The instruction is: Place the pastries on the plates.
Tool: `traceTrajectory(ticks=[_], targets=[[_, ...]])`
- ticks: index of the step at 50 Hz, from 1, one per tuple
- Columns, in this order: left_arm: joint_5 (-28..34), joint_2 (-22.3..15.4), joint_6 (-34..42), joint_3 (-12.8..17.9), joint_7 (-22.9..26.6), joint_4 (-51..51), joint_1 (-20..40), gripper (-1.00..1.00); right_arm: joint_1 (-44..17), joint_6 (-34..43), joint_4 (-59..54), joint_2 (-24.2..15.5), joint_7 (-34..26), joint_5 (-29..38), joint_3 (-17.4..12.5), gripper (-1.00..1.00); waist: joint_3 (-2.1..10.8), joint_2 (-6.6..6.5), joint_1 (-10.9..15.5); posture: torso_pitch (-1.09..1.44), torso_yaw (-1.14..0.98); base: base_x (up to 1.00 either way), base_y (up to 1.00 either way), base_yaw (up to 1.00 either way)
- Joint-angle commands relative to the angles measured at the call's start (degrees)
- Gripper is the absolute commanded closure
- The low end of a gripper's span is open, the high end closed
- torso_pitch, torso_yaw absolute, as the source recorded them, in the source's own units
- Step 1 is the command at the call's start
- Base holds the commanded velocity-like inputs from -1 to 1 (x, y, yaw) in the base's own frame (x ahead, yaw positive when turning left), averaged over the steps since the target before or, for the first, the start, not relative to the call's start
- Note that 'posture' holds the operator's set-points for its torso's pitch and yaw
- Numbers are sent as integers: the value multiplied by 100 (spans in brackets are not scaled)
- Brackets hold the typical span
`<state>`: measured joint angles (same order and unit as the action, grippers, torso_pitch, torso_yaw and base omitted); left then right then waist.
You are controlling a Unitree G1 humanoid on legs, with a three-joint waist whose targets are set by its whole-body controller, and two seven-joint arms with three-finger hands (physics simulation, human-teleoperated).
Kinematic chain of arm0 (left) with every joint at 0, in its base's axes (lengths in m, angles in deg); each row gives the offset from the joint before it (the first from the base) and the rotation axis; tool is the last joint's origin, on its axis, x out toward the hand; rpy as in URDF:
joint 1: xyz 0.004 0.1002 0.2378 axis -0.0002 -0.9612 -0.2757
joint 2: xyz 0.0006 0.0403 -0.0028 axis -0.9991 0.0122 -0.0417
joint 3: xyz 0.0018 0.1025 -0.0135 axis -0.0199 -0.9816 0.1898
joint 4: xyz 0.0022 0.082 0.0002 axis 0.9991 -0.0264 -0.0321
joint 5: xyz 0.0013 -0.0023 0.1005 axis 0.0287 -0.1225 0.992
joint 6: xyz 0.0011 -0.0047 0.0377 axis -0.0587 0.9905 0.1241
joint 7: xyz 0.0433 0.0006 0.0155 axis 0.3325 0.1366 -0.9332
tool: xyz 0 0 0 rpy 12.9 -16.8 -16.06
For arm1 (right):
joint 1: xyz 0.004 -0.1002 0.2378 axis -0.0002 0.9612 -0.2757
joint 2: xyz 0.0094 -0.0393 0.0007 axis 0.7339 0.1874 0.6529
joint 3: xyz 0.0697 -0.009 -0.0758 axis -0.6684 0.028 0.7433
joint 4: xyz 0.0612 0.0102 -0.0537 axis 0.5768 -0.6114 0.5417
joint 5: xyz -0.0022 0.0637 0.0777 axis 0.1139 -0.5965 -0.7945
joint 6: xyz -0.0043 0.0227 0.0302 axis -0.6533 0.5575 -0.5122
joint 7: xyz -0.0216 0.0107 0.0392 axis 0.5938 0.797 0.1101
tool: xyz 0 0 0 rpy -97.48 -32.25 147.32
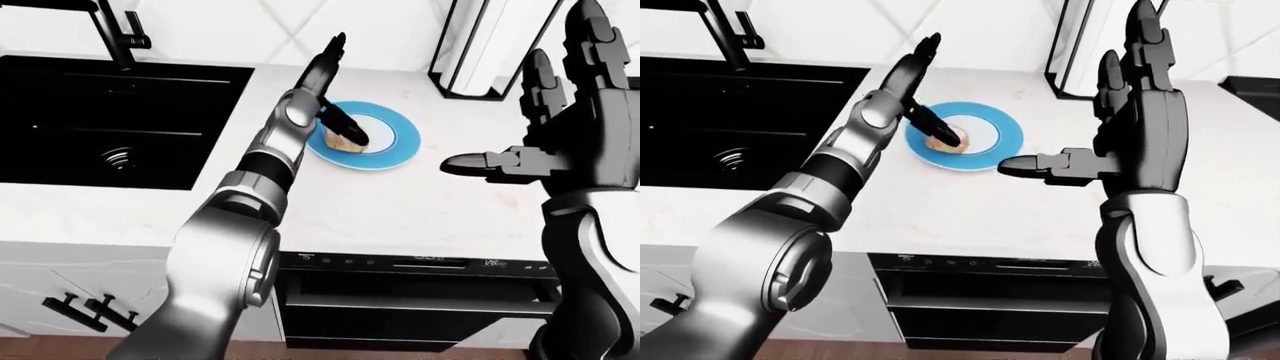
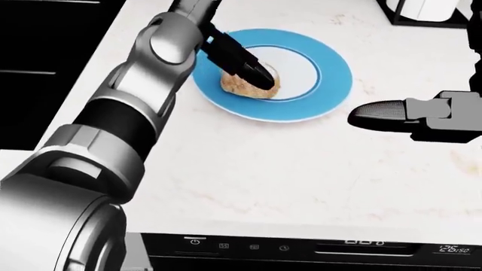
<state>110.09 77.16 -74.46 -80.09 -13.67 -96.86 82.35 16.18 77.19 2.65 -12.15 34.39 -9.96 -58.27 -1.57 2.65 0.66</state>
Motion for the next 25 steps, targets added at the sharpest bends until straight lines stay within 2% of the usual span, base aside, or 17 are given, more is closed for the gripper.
traceTrajectory(ticks=[1,4,6,13,17,25], targets=[[-99,-104,-138,47,-59,281,308,-100,-138,-161,116,-46,11,41,-46,-100,166,21,4,0,0,0,0,0],[-161,-153,-132,59,-71,295,353,-100,-137,-166,104,-42,5,69,-25,-100,164,12,0,0,0,0,0,0],[-336,-333,-99,151,-53,387,426,-100,-137,-214,53,-9,6,109,38,-100,160,4,2,0,0,0,0,0],[-853,-619,-209,177,57,599,604,-100,-316,-255,-143,32,-10,280,205,-100,161,-36,-9,0,0,0,0,0],[-1157,-819,-442,152,128,918,430,-100,-366,-430,-401,80,-95,407,310,-100,149,-61,-13,0,0,0,0,0],[-1537,-1281,-187,7,261,2201,16,-100,-664,-575,-802,194,-137,619,490,-100,160,-126,-28,0,0,0,0,0]])
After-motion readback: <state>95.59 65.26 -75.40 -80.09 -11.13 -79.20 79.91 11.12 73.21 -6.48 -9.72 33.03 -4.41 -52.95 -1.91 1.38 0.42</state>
